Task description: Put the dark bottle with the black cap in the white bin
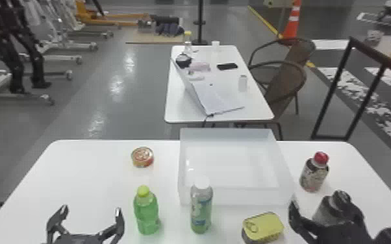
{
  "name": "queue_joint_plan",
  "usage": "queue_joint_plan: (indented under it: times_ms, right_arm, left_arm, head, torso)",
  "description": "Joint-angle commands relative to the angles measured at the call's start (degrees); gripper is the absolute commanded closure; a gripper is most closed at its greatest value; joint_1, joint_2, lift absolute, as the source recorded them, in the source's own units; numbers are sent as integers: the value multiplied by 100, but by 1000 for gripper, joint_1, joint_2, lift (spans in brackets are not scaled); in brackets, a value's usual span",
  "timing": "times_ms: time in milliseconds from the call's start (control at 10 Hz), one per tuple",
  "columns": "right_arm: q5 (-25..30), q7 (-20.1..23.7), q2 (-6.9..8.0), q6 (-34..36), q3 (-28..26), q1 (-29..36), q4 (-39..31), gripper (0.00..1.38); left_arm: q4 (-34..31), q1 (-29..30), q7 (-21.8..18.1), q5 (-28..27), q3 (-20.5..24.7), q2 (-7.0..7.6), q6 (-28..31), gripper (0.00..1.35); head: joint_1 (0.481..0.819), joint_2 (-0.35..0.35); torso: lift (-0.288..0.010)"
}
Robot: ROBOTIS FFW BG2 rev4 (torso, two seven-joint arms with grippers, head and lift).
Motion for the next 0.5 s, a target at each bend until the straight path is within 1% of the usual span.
queue_joint_plan:
  times_ms: [0,400]
  right_arm:
    - [-24,44,-6,202,-128,-163,-35,136]
    - [-121,220,-6,228,-576,-576,97,136]
  left_arm:
    - [3,-24,0,31,-26,-24,32,122]
    - [3,-33,0,92,-61,-24,76,122]
  head:
    - [549,0]
    - [549,0]
  torso:
    - [-100]
    - [-100]
